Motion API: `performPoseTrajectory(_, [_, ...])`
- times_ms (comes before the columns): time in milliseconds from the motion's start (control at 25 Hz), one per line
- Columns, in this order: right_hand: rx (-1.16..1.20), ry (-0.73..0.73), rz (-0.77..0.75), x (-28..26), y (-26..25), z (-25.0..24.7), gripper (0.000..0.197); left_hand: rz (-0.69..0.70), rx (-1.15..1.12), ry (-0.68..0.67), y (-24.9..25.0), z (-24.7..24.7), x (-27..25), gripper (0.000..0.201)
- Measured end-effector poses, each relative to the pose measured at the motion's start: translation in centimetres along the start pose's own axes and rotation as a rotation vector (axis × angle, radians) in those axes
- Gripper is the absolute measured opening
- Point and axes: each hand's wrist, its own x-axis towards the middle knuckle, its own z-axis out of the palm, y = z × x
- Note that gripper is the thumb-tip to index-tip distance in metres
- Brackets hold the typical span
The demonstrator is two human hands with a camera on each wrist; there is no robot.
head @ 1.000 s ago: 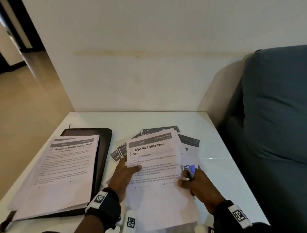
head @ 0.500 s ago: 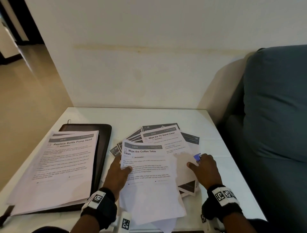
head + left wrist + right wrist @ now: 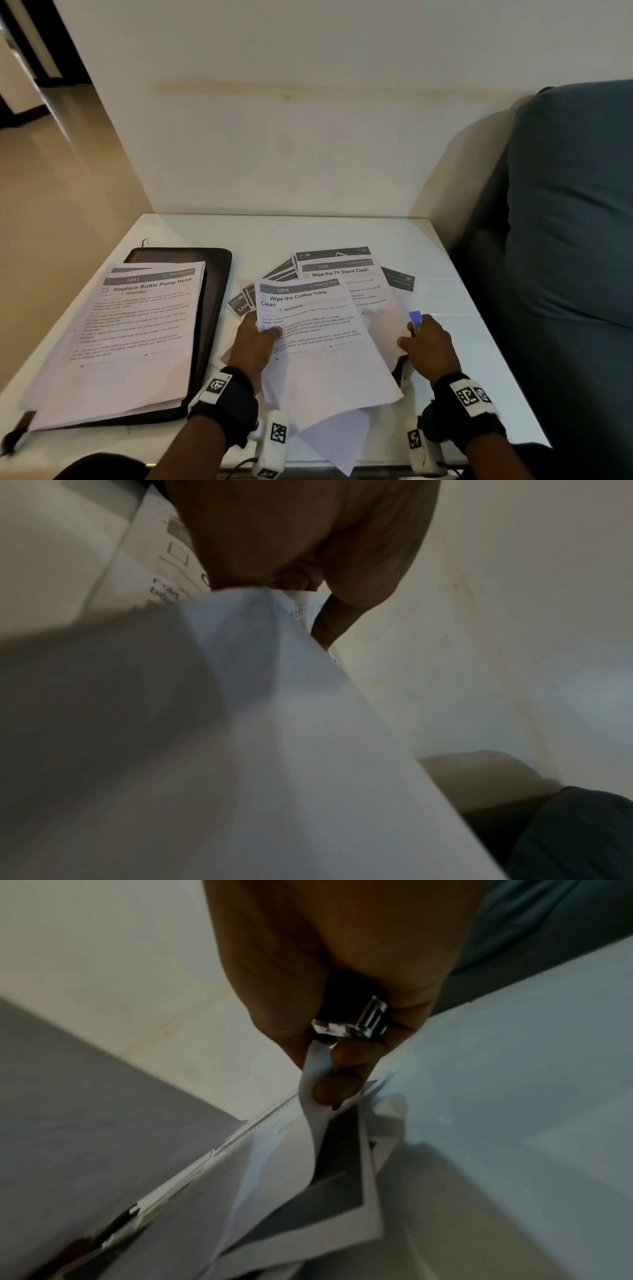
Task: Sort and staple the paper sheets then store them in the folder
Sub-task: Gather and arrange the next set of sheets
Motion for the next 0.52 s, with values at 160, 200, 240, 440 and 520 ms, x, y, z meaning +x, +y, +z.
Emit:
performPoseTrajectory(160, [0.118,-0.085,0.006,-0.4,-0.2,0.0,0.018,-0.024,-0.086,0.025,-0.2,0.2,0.2,0.029])
performPoseTrajectory(200, [0.143,-0.105,0.010,-0.5,-0.2,0.1,0.018,-0.022,-0.085,0.026,-0.2,0.2,0.3,0.027])
performPoseTrajectory(240, [0.166,-0.119,0.012,-0.6,-0.3,0.0,0.018,-0.018,-0.078,0.021,-0.2,0.2,0.3,0.026])
performPoseTrajectory(440, [0.245,-0.210,0.043,-1.3,-0.9,-0.3,0.019,0.018,-0.019,-0.047,-0.1,0.6,0.0,0.037])
performPoseTrajectory(520, [0.270,-0.249,0.055,-1.9,-1.3,-0.6,0.019,0.060,-0.002,-0.063,-0.2,0.7,0.1,0.045])
